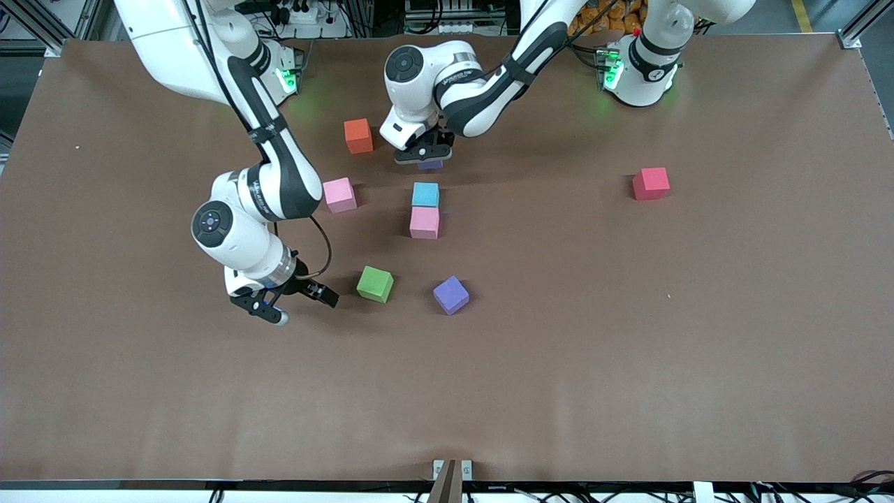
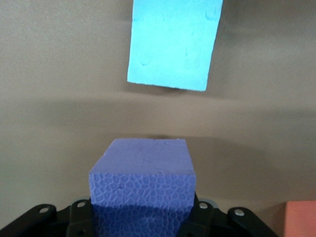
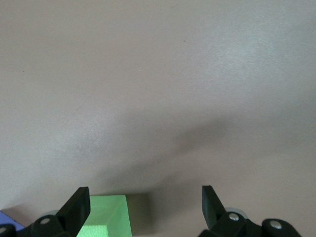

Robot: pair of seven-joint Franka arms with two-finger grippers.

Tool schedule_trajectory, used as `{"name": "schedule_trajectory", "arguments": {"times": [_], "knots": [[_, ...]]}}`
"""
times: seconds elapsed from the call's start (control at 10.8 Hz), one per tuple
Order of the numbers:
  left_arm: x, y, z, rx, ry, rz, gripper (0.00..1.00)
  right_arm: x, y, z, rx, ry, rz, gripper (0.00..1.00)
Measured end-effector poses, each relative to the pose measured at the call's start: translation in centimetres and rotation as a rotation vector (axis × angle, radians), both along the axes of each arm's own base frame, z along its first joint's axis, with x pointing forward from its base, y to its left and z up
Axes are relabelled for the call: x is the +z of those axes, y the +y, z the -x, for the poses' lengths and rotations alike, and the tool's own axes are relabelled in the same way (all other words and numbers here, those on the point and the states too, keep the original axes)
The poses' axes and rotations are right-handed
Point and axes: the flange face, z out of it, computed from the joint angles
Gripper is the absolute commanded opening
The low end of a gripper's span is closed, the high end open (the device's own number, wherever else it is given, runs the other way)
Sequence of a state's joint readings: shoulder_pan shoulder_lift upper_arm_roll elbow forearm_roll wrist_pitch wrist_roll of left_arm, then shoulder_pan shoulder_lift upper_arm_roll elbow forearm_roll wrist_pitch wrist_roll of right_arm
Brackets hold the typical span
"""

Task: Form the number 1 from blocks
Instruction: 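Carry the purple cube with the left gripper while the right gripper grasps green, then set the purple cube beside the teal cube while the right gripper carries green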

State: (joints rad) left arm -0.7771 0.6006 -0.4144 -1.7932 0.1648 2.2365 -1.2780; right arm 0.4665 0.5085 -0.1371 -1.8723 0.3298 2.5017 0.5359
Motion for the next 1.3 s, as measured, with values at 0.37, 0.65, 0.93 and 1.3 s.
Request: {"name": "schedule_trajectory", "arguments": {"times": [0.37, 0.65, 0.93, 1.3], "knots": [[-1.1, 0.3, -0.4, -0.102, 0.015, 0.014, 0.00, -1.6, 4.6, 0.8, 0.033, 0.002, -0.023, 1.00], [-0.9, 0.9, -2.4, -0.096, 0.007, 0.037, 0.00, -2.6, 7.8, 1.5, 0.078, -0.006, -0.021, 1.00], [-0.9, 0.7, -3.5, -0.080, 0.004, 0.051, 0.00, -2.9, 9.0, 2.0, 0.099, -0.004, -0.020, 1.00], [-1.7, 0.0, -4.4, -0.067, 0.011, 0.063, 0.00, -4.4, 10.3, 3.0, 0.137, 0.014, -0.007, 1.00]]}}
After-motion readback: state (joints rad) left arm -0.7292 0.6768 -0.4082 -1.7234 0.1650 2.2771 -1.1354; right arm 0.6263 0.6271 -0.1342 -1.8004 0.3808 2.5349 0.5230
